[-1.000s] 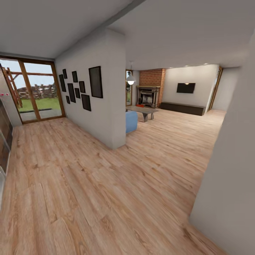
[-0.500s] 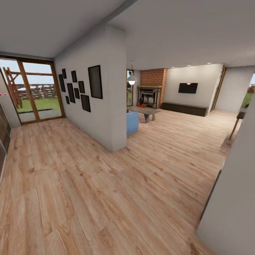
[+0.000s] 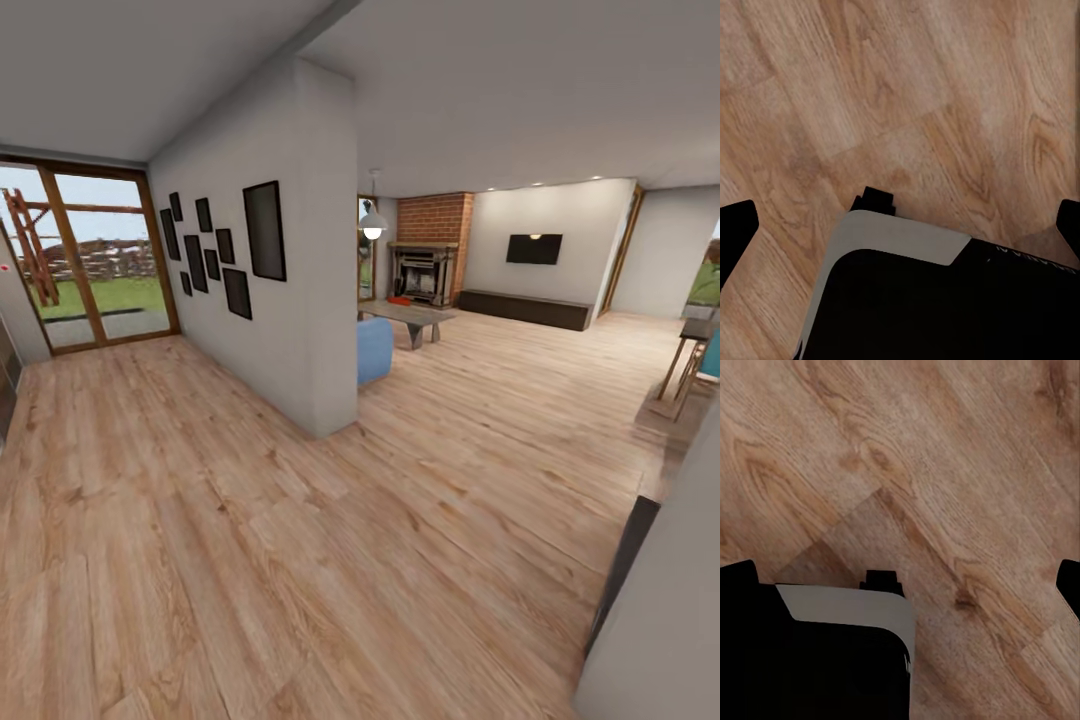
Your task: Move the two storage containers from the living room to the garage. In the garage, place one container on the floor and stack the other container on top of it (either order is fine).
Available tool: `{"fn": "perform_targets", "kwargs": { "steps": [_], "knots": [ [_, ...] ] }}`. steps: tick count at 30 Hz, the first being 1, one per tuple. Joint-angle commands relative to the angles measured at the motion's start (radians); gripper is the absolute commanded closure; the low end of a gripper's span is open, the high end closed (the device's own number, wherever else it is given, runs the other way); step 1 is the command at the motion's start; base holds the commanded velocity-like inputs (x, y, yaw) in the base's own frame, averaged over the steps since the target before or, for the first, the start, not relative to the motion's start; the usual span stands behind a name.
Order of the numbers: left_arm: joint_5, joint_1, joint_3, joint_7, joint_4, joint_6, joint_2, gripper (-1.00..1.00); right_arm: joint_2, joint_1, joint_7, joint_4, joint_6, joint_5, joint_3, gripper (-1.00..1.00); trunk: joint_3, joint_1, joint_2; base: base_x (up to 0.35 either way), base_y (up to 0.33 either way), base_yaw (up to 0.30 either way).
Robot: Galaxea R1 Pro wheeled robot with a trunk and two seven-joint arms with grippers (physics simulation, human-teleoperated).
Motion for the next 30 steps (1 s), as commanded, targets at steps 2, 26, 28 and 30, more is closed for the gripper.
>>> {"fn": "perform_targets", "kwargs": {
  "steps": [2,26,28,30],
  "knots": [
    [0.006,0.000,-0.006,0.002,0.000,-0.001,0.000,-1.00,0.001,-0.001,-0.001,0.002,-0.004,-0.005,0.007,-1.00,-0.001,0.001,-0.001,0.321,0.000,0.000],
    [0.006,0.000,-0.006,0.002,0.000,-0.001,0.000,-1.00,0.001,-0.001,-0.001,0.002,-0.003,-0.005,0.007,-1.00,-0.001,0.001,-0.001,0.321,0.000,0.000],
    [0.006,0.000,-0.006,0.002,0.000,-0.001,0.000,-1.00,0.001,-0.001,-0.001,0.002,-0.003,-0.005,0.007,-1.00,-0.001,0.001,-0.001,0.321,0.000,0.000],
    [0.006,0.000,-0.007,0.002,0.000,-0.001,0.000,-1.00,0.000,-0.001,-0.001,0.002,-0.004,-0.005,0.007,-1.00,-0.001,0.001,-0.001,0.321,0.000,0.000]
  ]
}}
